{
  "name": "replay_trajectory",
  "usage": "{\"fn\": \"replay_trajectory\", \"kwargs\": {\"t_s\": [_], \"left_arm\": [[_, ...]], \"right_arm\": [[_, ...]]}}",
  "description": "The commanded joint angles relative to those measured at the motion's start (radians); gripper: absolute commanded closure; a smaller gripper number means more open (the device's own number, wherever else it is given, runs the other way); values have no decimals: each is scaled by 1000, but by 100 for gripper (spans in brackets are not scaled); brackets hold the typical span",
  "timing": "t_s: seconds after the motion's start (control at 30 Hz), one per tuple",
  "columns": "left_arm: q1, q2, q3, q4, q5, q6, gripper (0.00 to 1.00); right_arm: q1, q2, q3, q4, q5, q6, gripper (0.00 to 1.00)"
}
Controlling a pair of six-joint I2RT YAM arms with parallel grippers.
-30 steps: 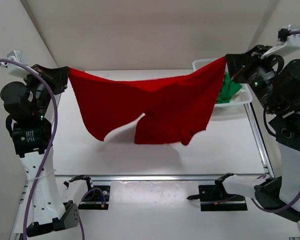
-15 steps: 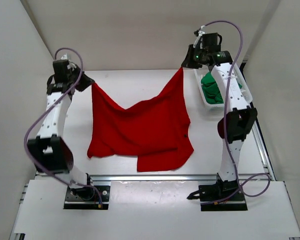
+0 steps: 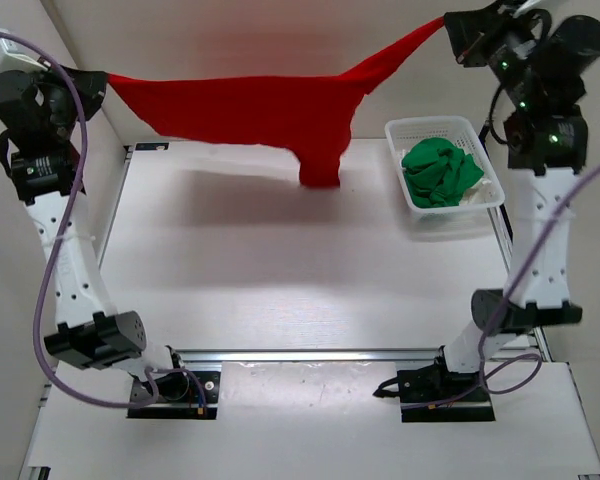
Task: Fold and stack the t-shirts
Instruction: Flatten out the tshirt
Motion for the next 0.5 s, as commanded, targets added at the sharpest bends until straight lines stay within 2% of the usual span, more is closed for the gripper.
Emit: {"fn": "replay_trajectory", "kwargs": {"t_s": [0.0,0.07,0.13,0.17,0.3,0.43,0.47], "left_arm": [[3,-42,-115,13,-1,-1,100],[-5,-86,-172,44,-9,3,100],[-16,-129,-287,50,-41,31,100],[-31,-173,-321,55,-56,43,100],[-74,-415,-673,87,-236,123,100],[-94,-637,-1125,128,-273,85,100],[-99,-695,-1232,138,-270,74,100]], "right_arm": [[29,-68,-118,-75,36,-75,100],[62,-114,-221,-106,99,-135,100],[91,-278,-571,-42,142,-148,100],[92,-323,-657,-6,168,-144,100],[108,-536,-1133,9,309,-83,100],[105,-729,-1532,-10,339,-18,100],[105,-748,-1565,-33,325,-11,100]]}}
